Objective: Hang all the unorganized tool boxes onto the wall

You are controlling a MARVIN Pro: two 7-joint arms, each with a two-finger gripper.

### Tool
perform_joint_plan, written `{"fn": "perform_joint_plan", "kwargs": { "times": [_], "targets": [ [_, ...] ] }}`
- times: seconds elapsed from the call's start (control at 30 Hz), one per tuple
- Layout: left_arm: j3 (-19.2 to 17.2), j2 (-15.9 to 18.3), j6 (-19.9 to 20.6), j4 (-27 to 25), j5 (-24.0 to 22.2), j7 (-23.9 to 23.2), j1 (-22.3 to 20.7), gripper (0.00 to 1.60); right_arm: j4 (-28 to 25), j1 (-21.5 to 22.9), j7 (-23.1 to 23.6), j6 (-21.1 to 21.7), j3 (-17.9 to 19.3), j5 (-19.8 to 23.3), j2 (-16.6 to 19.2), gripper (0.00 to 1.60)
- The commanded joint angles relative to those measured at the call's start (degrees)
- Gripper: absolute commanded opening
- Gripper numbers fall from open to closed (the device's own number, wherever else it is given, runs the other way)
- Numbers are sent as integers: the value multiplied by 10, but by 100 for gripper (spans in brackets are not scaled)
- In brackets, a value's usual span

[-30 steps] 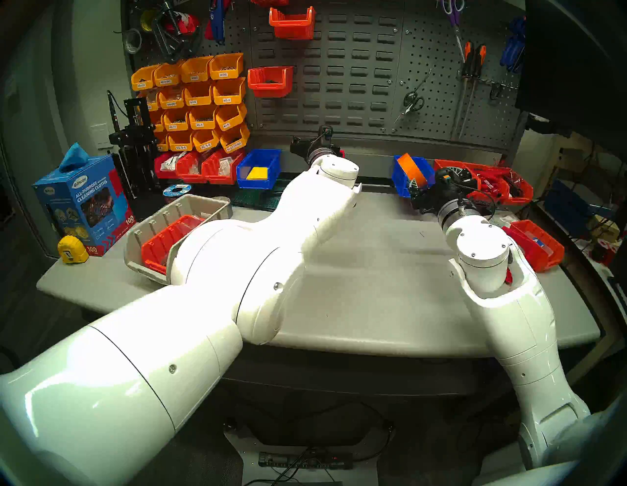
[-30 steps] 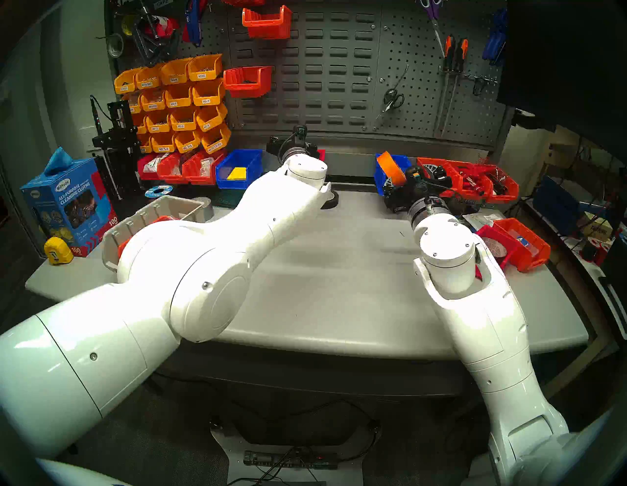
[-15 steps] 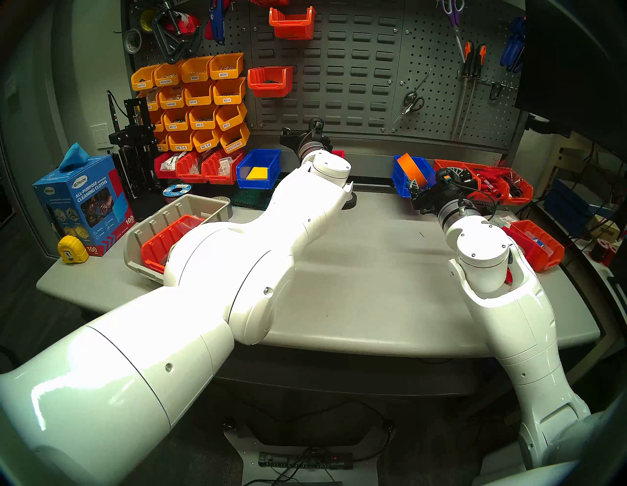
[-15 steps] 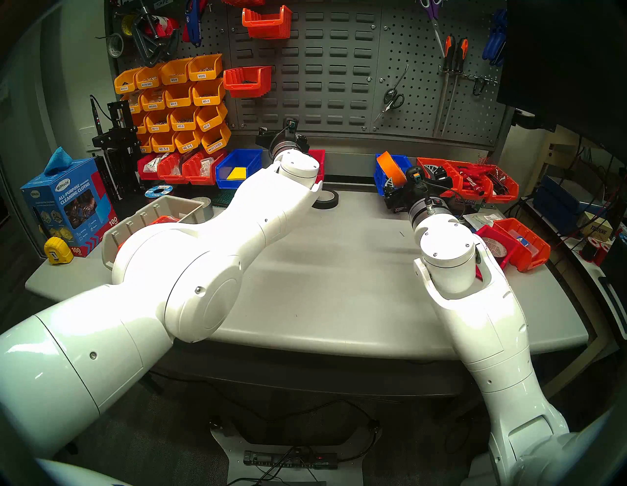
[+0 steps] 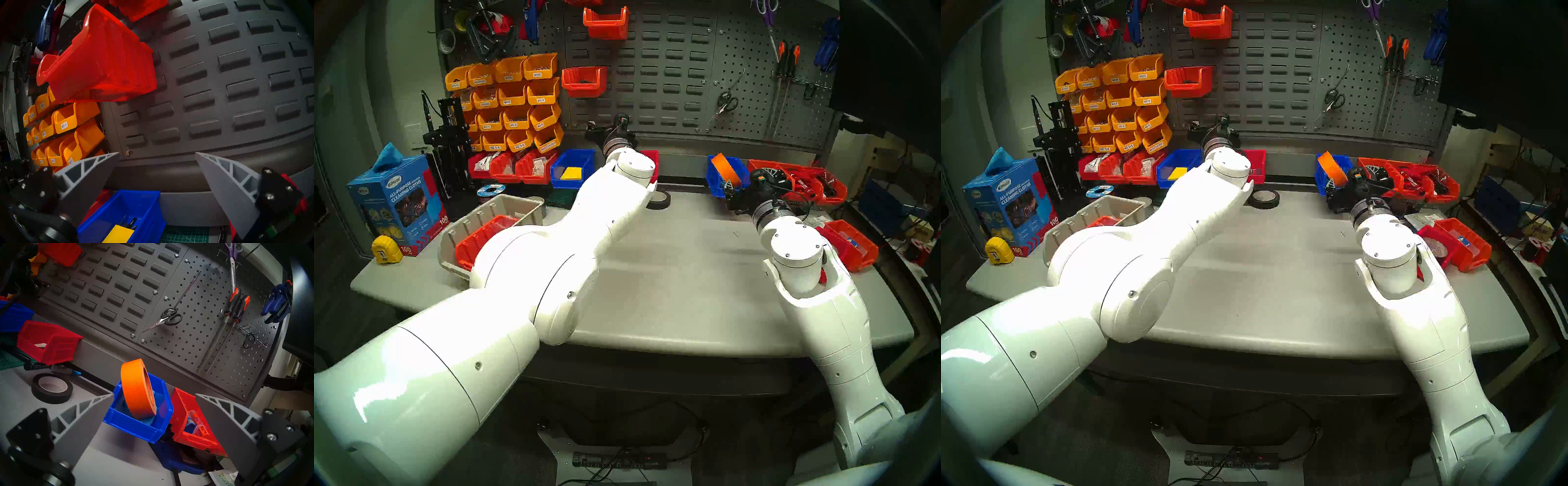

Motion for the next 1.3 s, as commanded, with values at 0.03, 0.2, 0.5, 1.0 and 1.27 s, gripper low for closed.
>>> {"fn": "perform_joint_plan", "kwargs": {
  "times": [0.03,0.2,0.5,1.0,1.27],
  "targets": [
    [6,13,-8,-23,5,-8,5,160,-4,4,-1,-1,1,-1,1,160],
    [12,17,-13,-34,8,-17,11,160,-4,4,-1,-1,1,-1,1,160],
    [21,28,-19,-55,11,-32,22,160,-4,3,-1,-1,0,-1,0,160],
    [34,53,-26,-91,16,-55,45,160,-4,3,-1,-1,-1,-1,0,160],
    [41,66,-31,-114,19,-67,58,160,-5,4,-1,-2,-1,-1,0,160]
  ]
}}
